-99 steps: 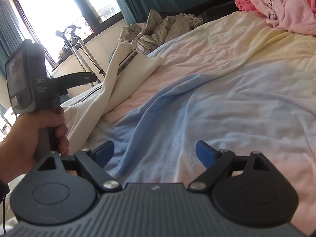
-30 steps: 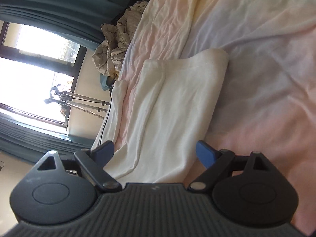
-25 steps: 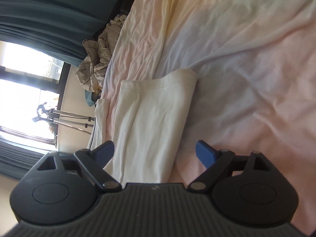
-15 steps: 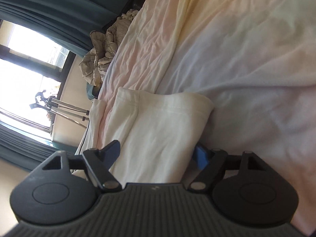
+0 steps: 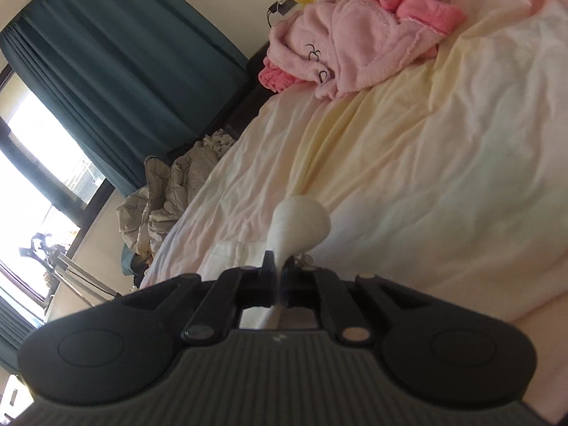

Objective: Fold clothes

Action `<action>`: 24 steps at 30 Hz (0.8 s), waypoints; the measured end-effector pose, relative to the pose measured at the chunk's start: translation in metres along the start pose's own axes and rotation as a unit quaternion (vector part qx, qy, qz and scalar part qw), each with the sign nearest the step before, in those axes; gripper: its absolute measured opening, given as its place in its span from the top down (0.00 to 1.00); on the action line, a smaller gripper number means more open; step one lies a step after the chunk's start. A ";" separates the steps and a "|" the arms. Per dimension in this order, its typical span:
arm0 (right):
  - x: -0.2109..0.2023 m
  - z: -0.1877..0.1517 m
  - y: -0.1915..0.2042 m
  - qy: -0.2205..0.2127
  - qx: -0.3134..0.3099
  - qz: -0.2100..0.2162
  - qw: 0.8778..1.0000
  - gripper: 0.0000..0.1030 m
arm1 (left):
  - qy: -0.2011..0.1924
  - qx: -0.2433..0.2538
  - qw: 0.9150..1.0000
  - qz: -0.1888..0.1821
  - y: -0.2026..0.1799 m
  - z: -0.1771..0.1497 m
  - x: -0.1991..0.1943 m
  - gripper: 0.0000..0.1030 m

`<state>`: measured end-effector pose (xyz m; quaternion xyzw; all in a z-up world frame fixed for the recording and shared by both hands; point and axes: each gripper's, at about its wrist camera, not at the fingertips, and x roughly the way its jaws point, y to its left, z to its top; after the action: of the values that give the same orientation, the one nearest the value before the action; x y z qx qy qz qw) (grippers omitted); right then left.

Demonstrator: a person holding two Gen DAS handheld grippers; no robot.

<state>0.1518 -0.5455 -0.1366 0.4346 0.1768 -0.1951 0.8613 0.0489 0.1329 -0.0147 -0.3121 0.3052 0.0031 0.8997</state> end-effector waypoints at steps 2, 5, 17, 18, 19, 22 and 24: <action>0.013 -0.005 -0.013 0.028 0.021 -0.018 0.999 0.96 | 0.008 -0.032 0.999 0.001 0.010 0.005 -0.002 0.20; 0.017 -0.007 -0.020 0.040 0.043 -0.021 0.998 0.91 | 0.017 -0.079 0.997 0.000 0.028 0.014 -0.010 0.20; -0.010 -0.013 0.001 0.074 -0.036 -0.034 0.996 0.46 | 0.067 -0.267 0.961 0.040 0.117 0.022 -0.094 0.13; -0.011 -0.014 0.001 0.079 -0.030 -0.034 0.996 0.46 | 0.076 -0.276 0.957 0.048 0.122 0.020 -0.098 0.13; -0.012 -0.016 0.001 0.086 -0.021 -0.033 0.996 0.46 | 0.083 -0.285 0.953 0.054 0.126 0.018 -0.100 0.13; -0.016 -0.021 0.000 0.107 0.003 -0.024 0.994 0.45 | 0.088 -0.302 0.947 0.064 0.132 0.012 -0.089 0.13; -0.020 -0.023 0.000 0.123 0.016 -0.017 0.992 0.45 | 0.091 -0.313 0.943 0.070 0.136 0.008 -0.081 0.13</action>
<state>0.1314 -0.5223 -0.1397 0.4657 0.2857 -0.1578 0.8225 -0.0393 0.2620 -0.0407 -0.5548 0.3901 0.1331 0.7227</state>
